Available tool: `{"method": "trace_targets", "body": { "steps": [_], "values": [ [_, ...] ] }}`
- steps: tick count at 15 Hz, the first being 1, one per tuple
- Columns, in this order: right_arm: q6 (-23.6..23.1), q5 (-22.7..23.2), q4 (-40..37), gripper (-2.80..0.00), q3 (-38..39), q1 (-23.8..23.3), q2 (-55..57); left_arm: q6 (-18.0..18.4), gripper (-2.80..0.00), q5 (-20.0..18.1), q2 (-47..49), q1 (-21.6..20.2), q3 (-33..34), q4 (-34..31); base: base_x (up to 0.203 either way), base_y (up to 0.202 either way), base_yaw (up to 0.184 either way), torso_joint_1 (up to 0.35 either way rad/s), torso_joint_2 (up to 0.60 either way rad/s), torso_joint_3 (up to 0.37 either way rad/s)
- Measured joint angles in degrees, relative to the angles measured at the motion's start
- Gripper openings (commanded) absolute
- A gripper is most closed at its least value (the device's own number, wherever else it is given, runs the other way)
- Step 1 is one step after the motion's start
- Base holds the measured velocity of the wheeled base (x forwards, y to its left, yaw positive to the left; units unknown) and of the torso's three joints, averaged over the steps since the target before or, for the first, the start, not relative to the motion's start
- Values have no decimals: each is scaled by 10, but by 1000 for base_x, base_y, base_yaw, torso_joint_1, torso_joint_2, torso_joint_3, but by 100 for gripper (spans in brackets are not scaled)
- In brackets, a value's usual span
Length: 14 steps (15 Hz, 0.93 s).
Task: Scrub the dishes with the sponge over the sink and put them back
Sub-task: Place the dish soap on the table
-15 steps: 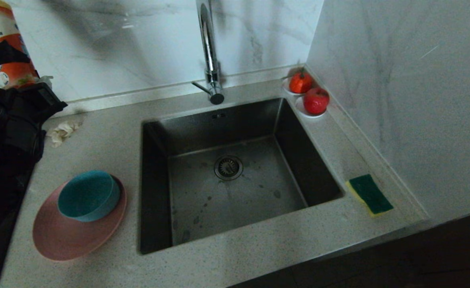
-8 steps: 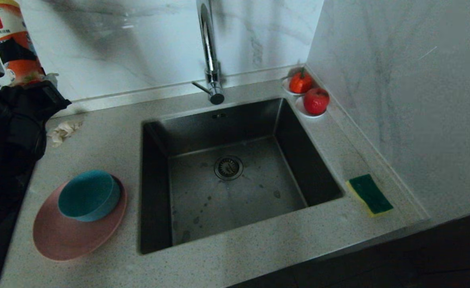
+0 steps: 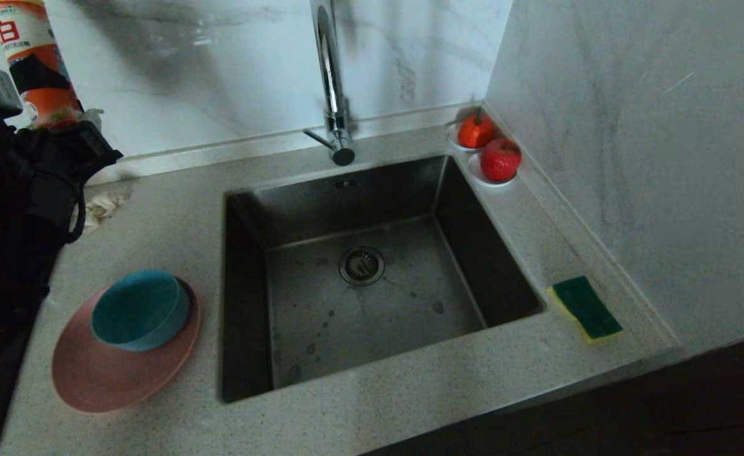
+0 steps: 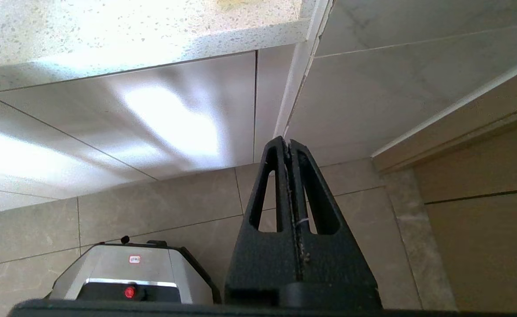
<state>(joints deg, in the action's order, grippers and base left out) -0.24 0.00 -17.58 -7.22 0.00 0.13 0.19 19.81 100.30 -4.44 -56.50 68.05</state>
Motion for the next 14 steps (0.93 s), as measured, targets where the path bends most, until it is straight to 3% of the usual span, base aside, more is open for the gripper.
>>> {"method": "trace_targets", "body": {
  "steps": [14],
  "values": [
    [0,0,0,-280,0,0,0,0,-280,-3,104,-19,-100,-34,0,0,0,0,0,0]
  ]
}}
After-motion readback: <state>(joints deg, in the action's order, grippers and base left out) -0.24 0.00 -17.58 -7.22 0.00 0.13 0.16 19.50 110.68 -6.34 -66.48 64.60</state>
